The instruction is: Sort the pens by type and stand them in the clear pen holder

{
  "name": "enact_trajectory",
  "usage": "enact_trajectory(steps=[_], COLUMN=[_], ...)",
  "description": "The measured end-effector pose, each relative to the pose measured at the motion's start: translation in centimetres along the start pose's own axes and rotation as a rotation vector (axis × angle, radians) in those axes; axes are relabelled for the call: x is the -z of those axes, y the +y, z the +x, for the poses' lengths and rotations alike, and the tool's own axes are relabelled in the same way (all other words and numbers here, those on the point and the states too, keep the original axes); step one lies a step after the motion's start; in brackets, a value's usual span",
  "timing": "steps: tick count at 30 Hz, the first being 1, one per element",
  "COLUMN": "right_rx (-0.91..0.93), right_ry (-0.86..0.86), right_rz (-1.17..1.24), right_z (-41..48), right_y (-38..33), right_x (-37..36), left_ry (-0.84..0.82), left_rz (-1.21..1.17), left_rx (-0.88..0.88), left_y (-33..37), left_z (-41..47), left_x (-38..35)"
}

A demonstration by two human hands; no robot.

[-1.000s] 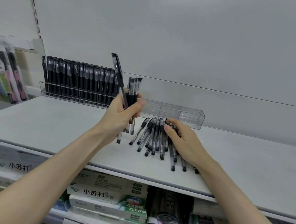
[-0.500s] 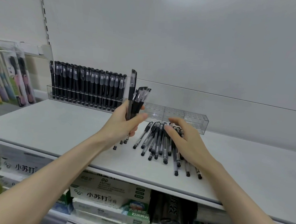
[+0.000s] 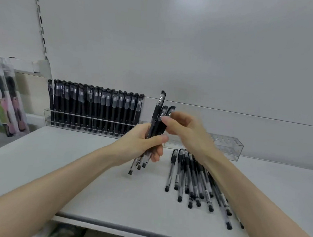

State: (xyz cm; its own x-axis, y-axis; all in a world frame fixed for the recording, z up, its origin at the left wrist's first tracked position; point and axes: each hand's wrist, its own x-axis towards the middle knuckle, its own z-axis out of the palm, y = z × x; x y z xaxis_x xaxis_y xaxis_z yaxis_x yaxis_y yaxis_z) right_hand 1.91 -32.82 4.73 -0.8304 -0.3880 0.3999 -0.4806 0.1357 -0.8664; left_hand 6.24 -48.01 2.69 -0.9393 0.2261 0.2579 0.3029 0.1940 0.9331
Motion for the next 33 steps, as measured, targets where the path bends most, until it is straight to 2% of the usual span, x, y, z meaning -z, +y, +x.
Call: enact_trajectory(steps=[4, 7, 14, 17, 22, 27, 33], right_rx=[-0.045, -0.037, 0.108, 0.144, 0.195, 0.258, 0.334], right_ry=[0.172, 0.343, 0.561, 0.536, 0.468, 0.394, 0.363], right_rz=[0.072, 0.131, 0.028, -0.073, -0.237, -0.467, -0.585], right_z=[2.8, 4.6, 8.2, 9.5, 10.4, 10.3, 10.2], right_y=[-0.3, -0.6, -0.5, 0.3, 1.9, 3.0, 3.1], right_x=[-1.4, -1.7, -3.4, -3.9, -4.8, -5.3, -4.7], left_ry=[0.007, 0.059, 0.320, 0.338, 0.280, 0.248, 0.183], left_rz=[-0.049, 0.052, 0.170, 0.061, -0.160, -0.173, -0.164], left_rx=[0.002, 0.008, -0.118, -0.142, -0.146, -0.122, -0.124], left_y=[-1.0, -1.9, -3.5, -3.9, -4.3, -4.6, -4.9], left_z=[1.8, 2.6, 3.6, 3.6, 3.3, 3.3, 3.2], left_x=[3.1, 5.1, 7.5, 7.9, 7.6, 7.6, 7.1])
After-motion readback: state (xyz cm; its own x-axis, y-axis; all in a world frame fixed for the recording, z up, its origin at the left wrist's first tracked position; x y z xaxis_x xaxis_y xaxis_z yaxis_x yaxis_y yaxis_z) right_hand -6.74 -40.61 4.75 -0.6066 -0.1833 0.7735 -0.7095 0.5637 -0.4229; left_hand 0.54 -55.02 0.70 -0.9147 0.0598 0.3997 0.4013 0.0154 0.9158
